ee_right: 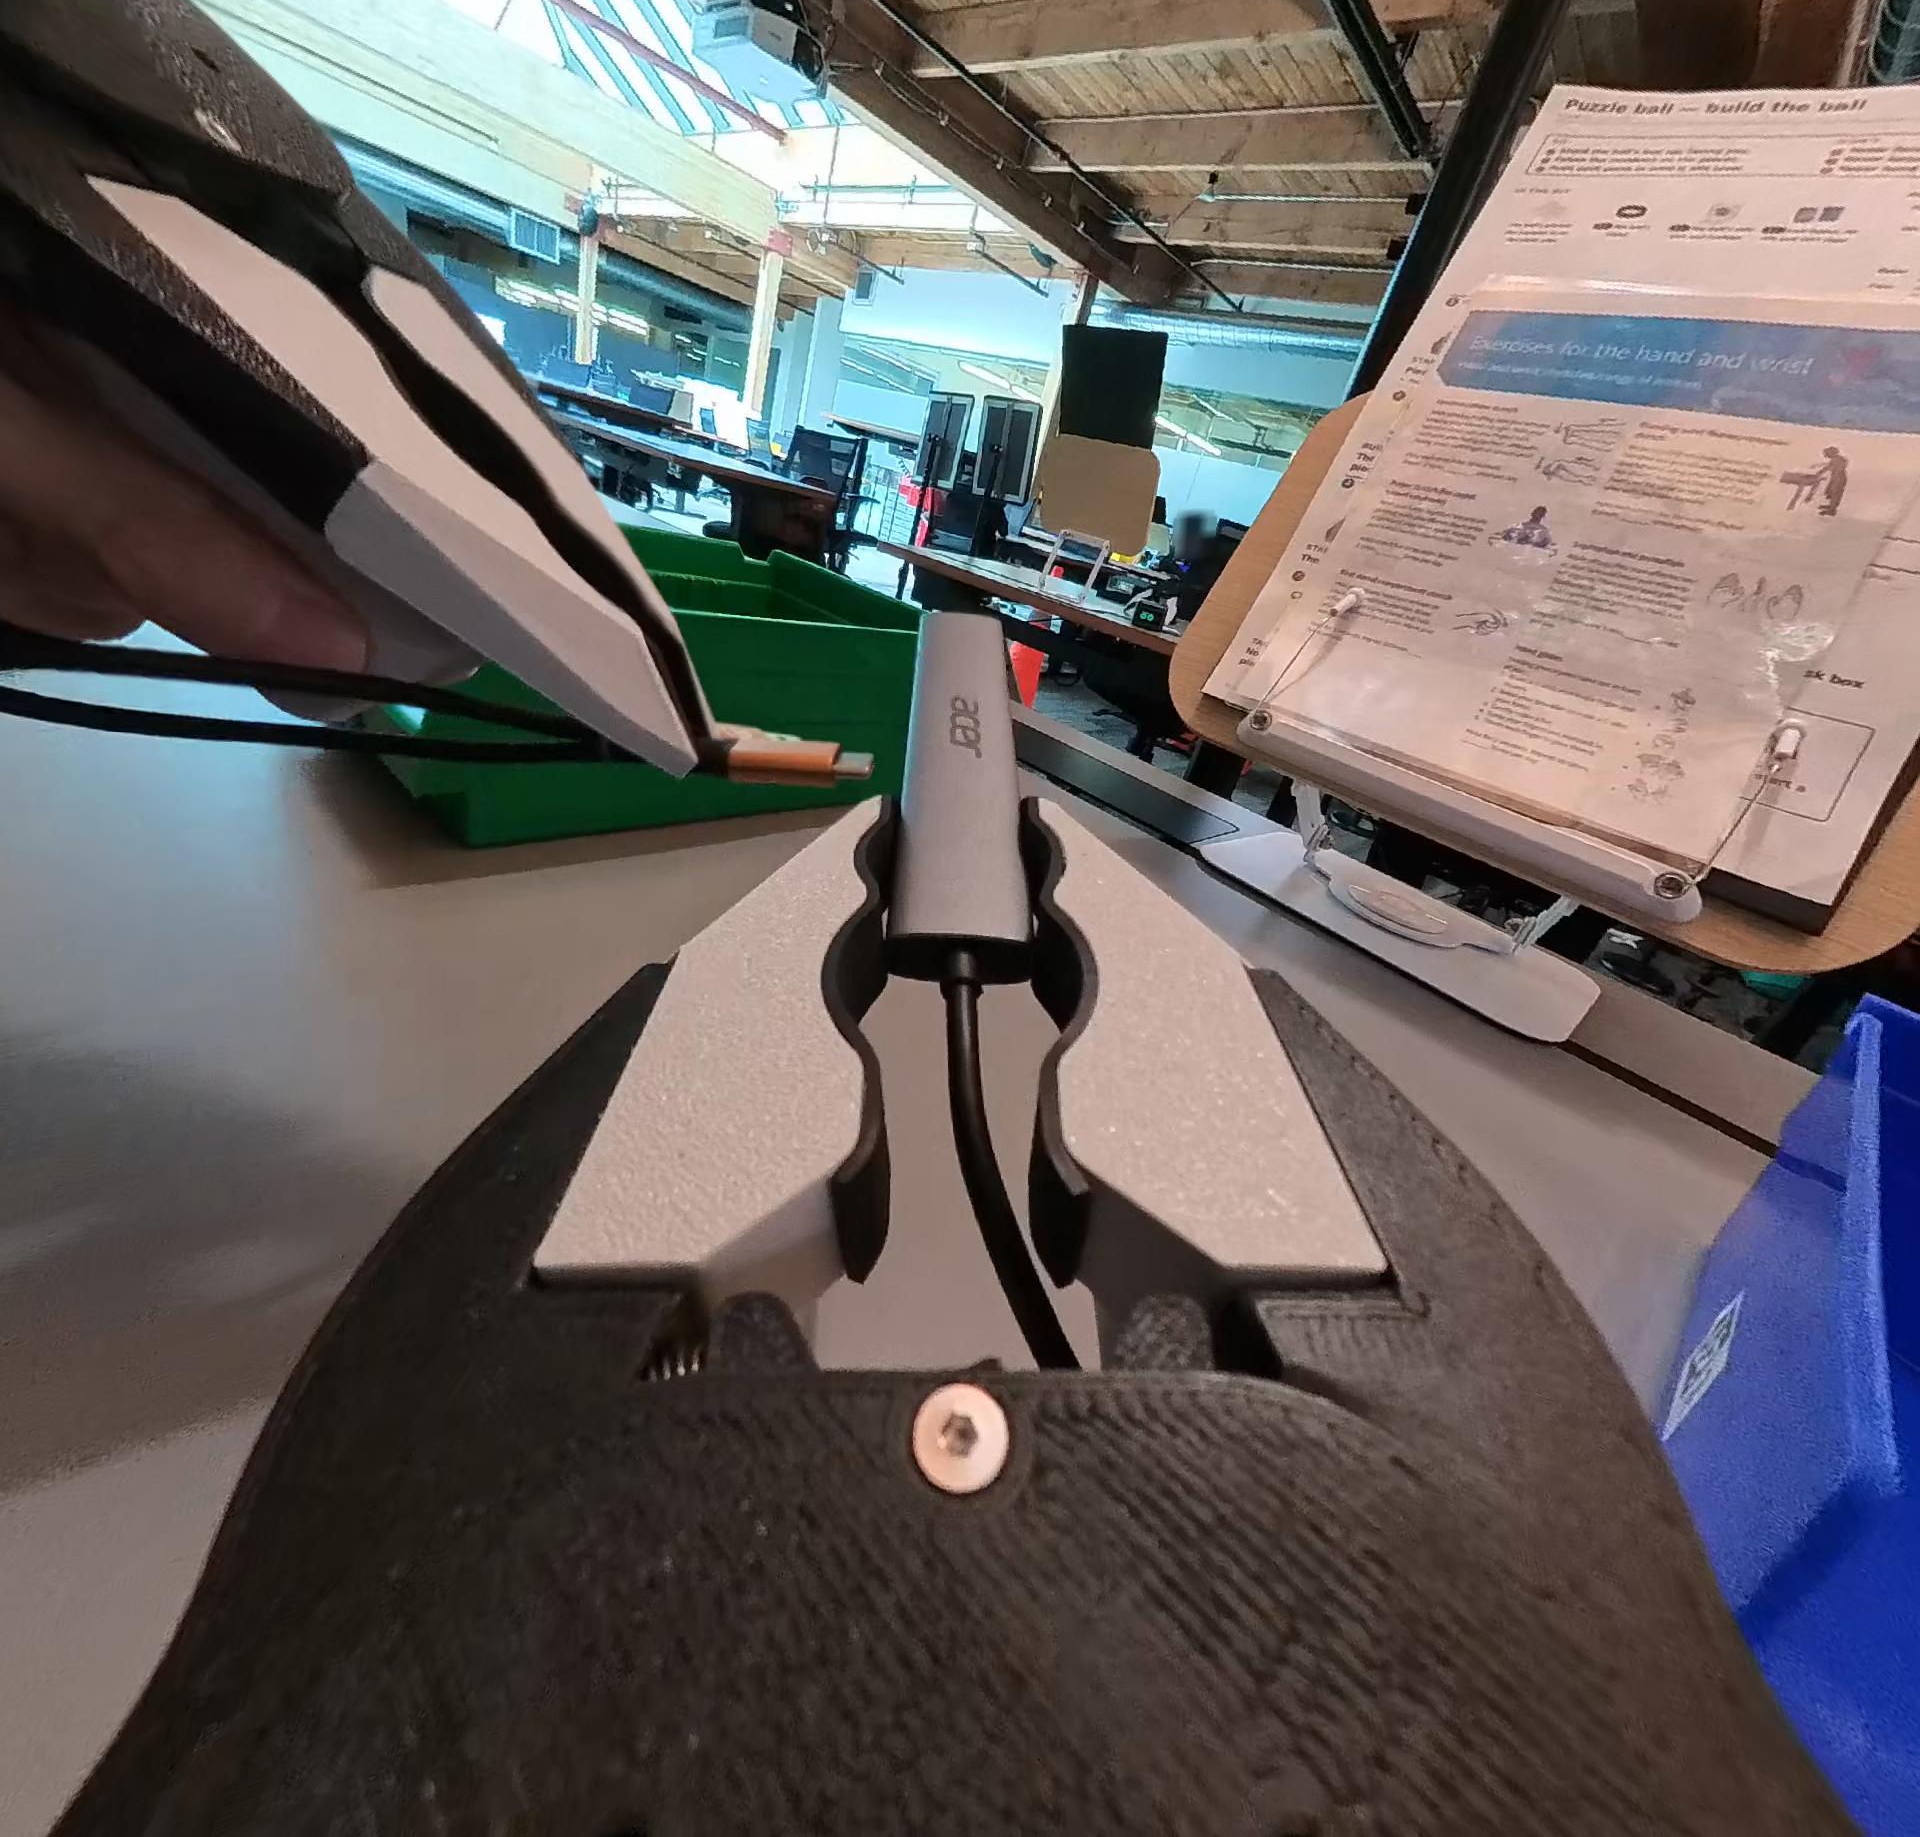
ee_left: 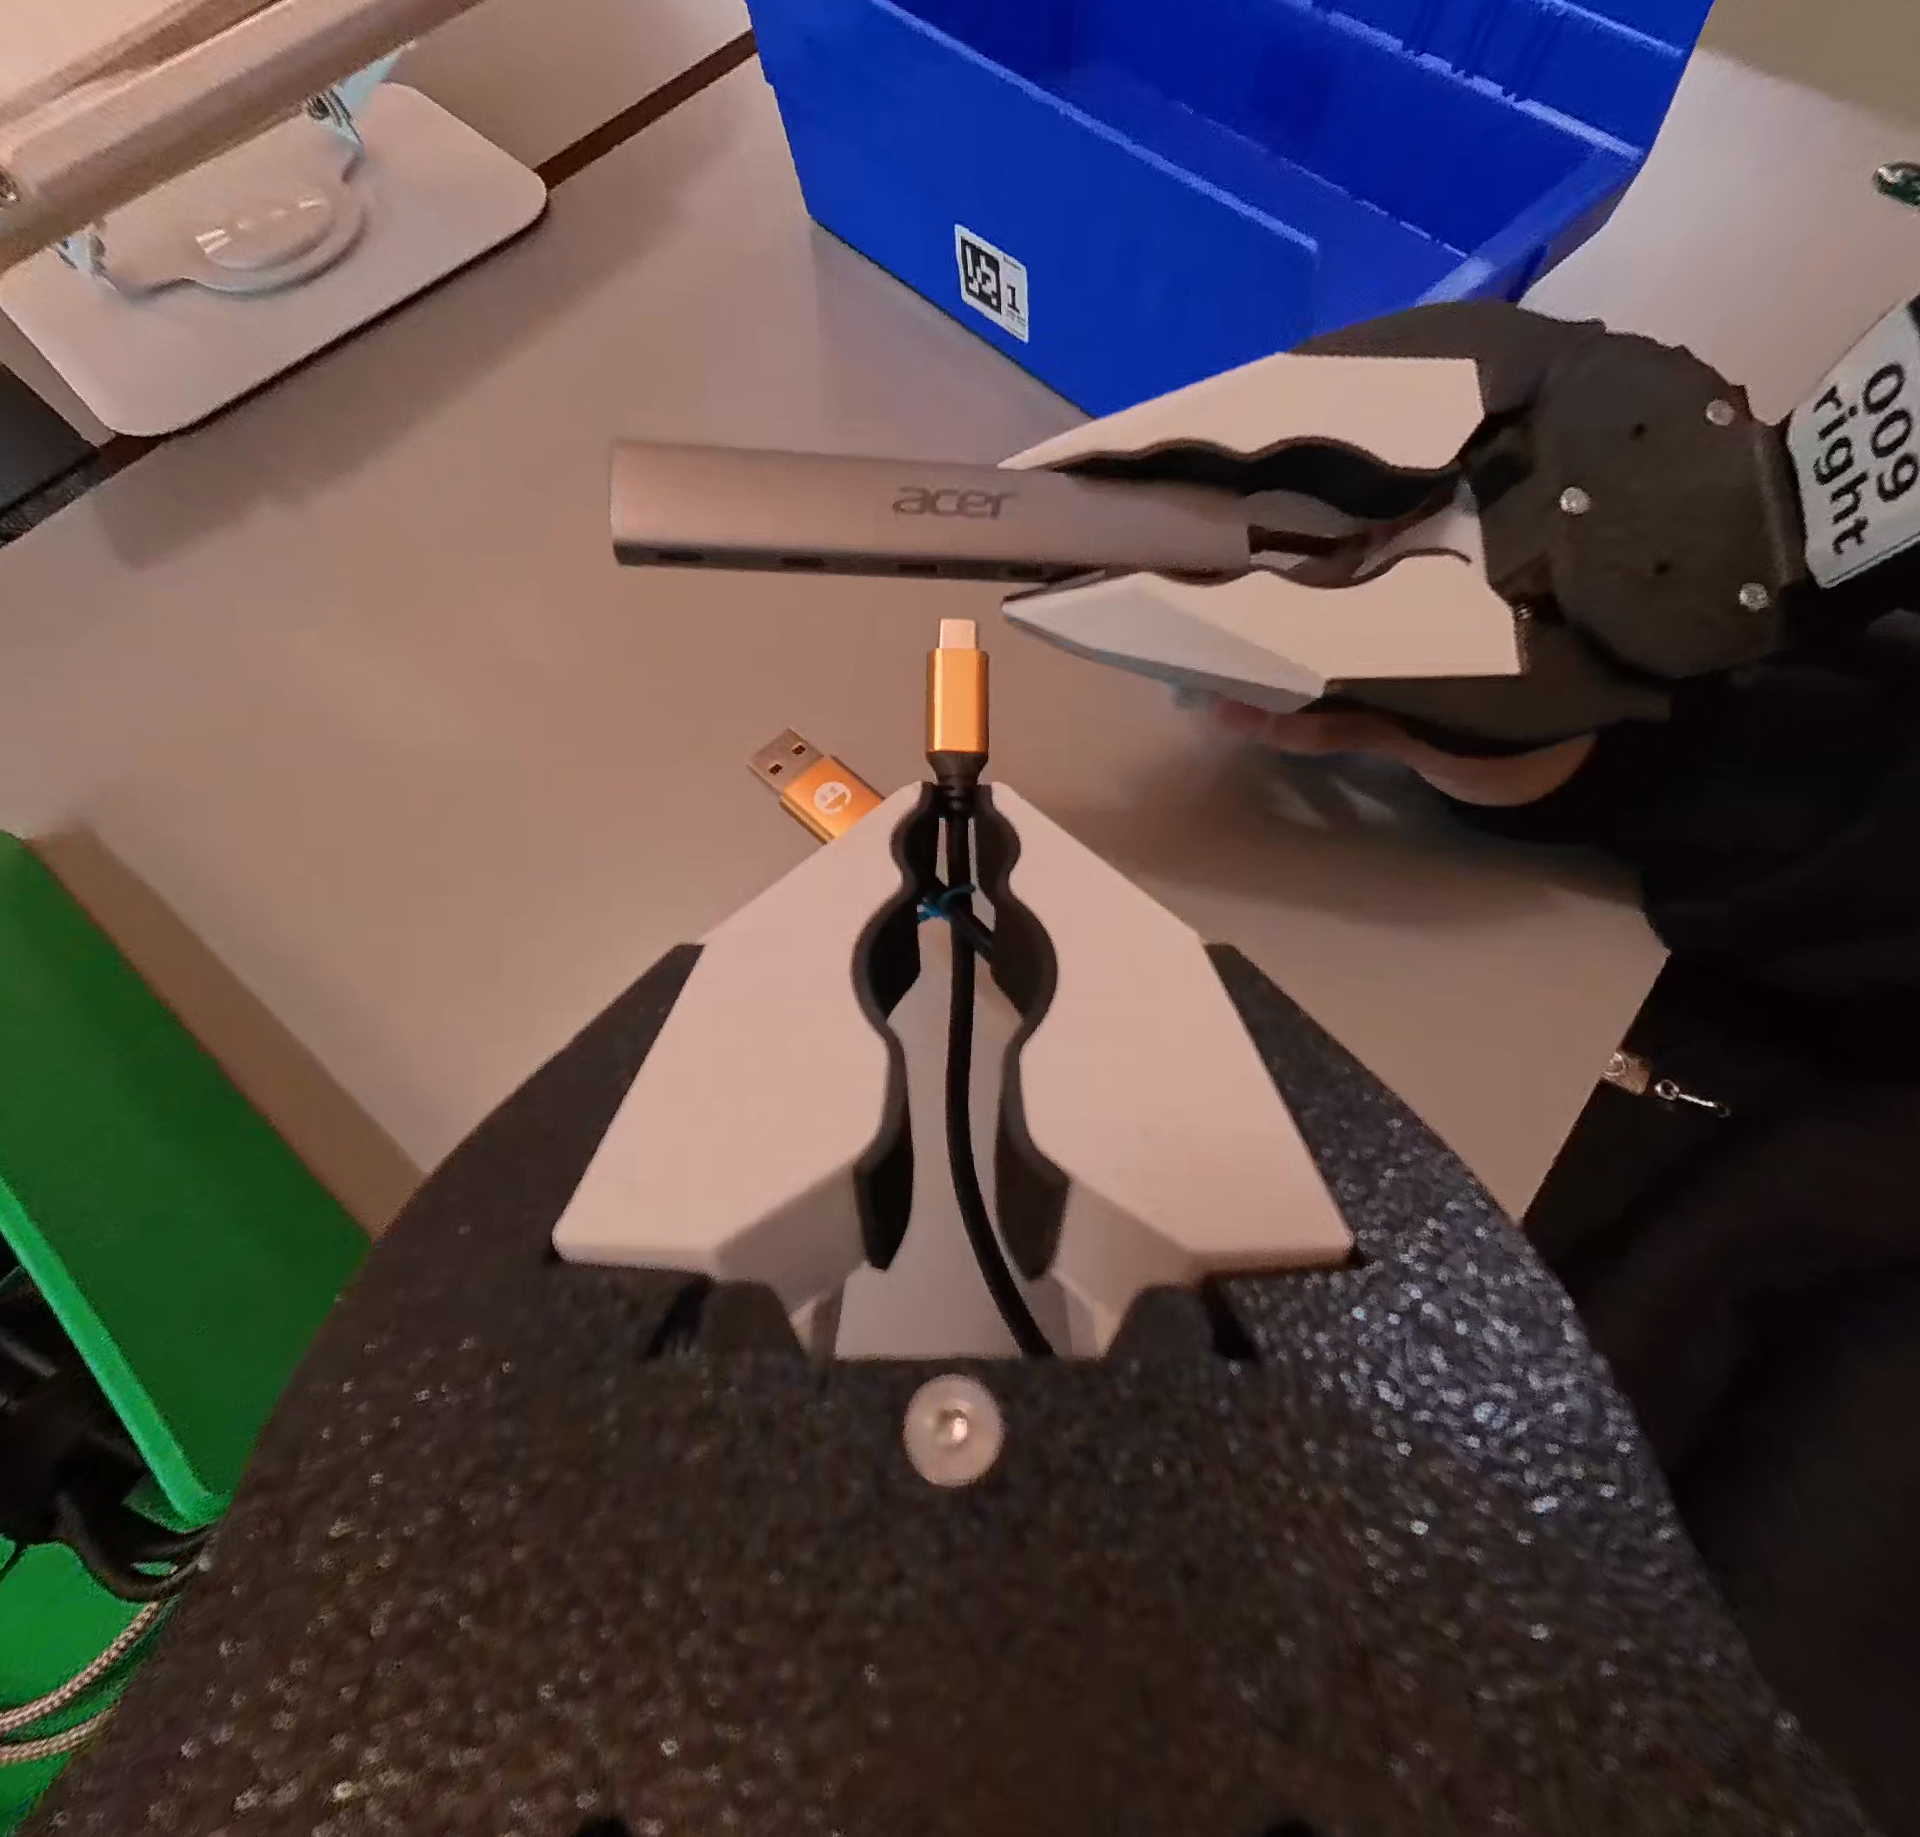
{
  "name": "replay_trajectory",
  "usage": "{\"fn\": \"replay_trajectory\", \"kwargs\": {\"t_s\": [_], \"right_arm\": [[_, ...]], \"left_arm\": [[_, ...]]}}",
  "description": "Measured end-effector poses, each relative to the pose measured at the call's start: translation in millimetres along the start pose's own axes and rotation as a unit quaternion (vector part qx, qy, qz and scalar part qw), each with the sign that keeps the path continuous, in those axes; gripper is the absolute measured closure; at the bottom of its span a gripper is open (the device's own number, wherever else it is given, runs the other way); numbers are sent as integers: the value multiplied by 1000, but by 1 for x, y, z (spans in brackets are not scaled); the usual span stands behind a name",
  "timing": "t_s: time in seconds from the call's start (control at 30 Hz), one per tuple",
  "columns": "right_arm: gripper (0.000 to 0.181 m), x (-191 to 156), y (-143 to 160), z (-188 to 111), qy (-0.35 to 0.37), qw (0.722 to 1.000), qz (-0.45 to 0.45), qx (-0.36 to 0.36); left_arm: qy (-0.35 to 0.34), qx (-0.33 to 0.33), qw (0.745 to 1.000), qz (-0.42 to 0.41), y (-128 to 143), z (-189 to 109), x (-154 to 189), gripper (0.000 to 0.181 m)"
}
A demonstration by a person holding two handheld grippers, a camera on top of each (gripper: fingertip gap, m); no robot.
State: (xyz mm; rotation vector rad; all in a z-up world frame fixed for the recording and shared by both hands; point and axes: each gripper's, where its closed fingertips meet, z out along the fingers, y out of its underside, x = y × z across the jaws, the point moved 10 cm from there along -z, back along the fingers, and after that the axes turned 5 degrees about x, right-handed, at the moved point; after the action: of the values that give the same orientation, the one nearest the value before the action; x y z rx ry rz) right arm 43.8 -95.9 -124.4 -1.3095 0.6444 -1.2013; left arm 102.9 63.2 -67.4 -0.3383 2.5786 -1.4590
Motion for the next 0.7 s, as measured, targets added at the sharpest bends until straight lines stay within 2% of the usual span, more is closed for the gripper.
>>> {"fn": "replay_trajectory", "kwargs": {"t_s": [0.23,0.7], "right_arm": [[160,-2,0,1,-5,1000,-9,-4],[160,-5,1,2,-6,1000,-19,-14]], "left_arm": [[-7,16,999,-26,-3,-2,-7,177],[-20,8,1000,-19,1,0,-6,177]]}}
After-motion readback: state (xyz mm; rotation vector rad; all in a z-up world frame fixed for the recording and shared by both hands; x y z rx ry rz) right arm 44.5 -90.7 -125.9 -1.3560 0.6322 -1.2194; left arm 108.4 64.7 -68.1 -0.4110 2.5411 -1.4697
